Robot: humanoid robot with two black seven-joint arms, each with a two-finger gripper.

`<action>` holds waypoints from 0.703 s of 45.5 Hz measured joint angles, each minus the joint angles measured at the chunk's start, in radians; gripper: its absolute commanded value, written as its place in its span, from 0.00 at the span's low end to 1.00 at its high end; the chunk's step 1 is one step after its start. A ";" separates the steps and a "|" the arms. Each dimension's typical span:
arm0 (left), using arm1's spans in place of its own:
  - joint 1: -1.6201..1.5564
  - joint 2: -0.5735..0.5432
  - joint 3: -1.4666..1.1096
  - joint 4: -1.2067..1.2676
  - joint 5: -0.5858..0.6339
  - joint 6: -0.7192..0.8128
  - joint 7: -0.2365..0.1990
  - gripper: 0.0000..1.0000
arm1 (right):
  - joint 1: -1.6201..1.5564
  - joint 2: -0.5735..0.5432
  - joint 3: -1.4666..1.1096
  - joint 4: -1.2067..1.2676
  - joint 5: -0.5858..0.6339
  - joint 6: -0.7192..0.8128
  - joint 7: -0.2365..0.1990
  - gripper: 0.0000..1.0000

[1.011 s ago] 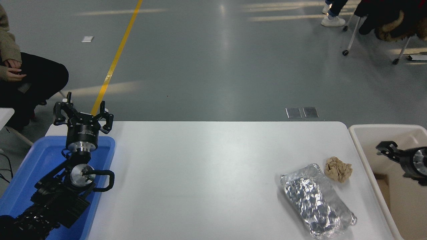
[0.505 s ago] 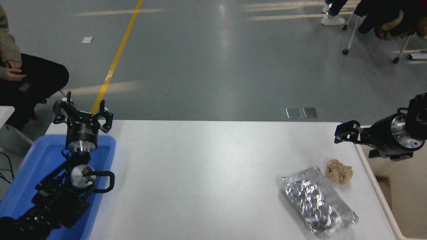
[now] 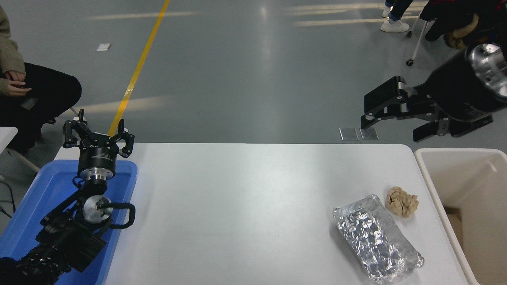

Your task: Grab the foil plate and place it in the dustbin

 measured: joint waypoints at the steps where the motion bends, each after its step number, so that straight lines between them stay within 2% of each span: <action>1: 0.000 0.000 0.000 0.000 0.000 0.000 0.000 0.99 | 0.004 0.002 -0.001 0.000 0.001 0.004 0.000 0.98; 9: 0.000 0.000 0.000 0.000 0.000 0.000 0.000 0.99 | -0.027 0.003 -0.011 0.003 -0.020 0.022 -0.001 0.97; 15: 0.001 0.000 0.000 0.000 0.000 0.000 0.000 0.99 | -0.125 -0.022 -0.013 0.004 -0.102 -0.027 -0.002 0.98; 32: 0.001 0.000 0.000 0.000 0.000 0.000 0.000 0.99 | -0.581 -0.133 0.007 -0.004 -0.429 -0.379 -0.001 0.98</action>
